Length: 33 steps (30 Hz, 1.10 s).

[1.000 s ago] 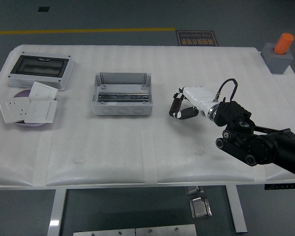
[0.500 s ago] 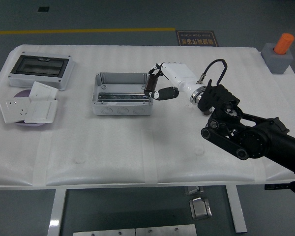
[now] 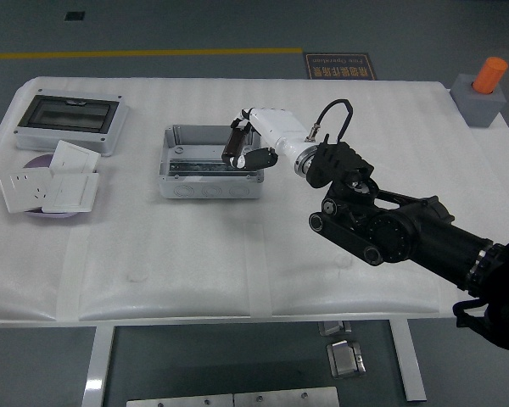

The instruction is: Pick up the battery,place it into the box

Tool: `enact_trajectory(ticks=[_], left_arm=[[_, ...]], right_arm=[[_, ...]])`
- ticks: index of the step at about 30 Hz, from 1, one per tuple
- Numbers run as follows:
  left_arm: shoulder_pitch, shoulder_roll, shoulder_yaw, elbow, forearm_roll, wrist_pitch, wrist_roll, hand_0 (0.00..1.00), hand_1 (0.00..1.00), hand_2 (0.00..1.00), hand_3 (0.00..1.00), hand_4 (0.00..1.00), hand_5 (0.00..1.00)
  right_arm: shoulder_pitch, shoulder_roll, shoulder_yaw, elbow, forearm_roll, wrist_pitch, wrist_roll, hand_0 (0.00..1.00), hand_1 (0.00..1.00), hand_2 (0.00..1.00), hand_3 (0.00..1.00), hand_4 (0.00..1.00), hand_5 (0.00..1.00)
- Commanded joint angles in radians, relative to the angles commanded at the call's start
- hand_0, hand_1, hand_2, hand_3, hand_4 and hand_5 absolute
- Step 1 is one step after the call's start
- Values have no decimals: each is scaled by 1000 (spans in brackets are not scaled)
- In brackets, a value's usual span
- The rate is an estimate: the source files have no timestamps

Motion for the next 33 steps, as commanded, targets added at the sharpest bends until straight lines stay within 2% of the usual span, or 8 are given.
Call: enact_trajectory(ticks=[1, 6, 7, 13, 17, 24, 33], left_arm=[[-1, 0, 0, 0, 0, 0, 0, 594, 618, 524, 626, 597, 444], [-3, 0, 0, 0, 3, 0, 1, 594, 618, 524, 626, 597, 444], [-3, 1, -1, 0, 4, -1, 1, 594, 617, 524, 625, 600, 448], [-4, 1, -1, -1, 7, -1, 1, 594, 617, 524, 624, 602, 450], [-3, 0, -2, 0, 8, -1, 2, 594, 617, 524, 624, 602, 450], [0, -2, 3, 1, -5, 0, 0, 594, 618, 523, 624, 602, 451], [0, -2, 18, 2, -27, 4, -6, 594, 618, 522, 624, 601, 451]], right_arm=[[2, 3, -5, -8, 1, 0, -1, 911, 837, 830, 865, 980, 582], [7, 16, -21, -31, 5, -2, -6, 911, 837, 830, 865, 980, 582], [8, 18, -22, -33, 5, -2, -7, 998, 942, 941, 969, 998, 633], [10, 23, -28, -41, 5, -1, -11, 998, 951, 946, 982, 998, 649], [11, 2, -24, -27, 11, -5, -9, 998, 951, 946, 982, 998, 649], [-1, -132, -55, 50, 9, 8, -15, 998, 951, 939, 980, 998, 661], [-56, -355, -152, 174, -50, 47, -12, 998, 909, 882, 961, 998, 661]])
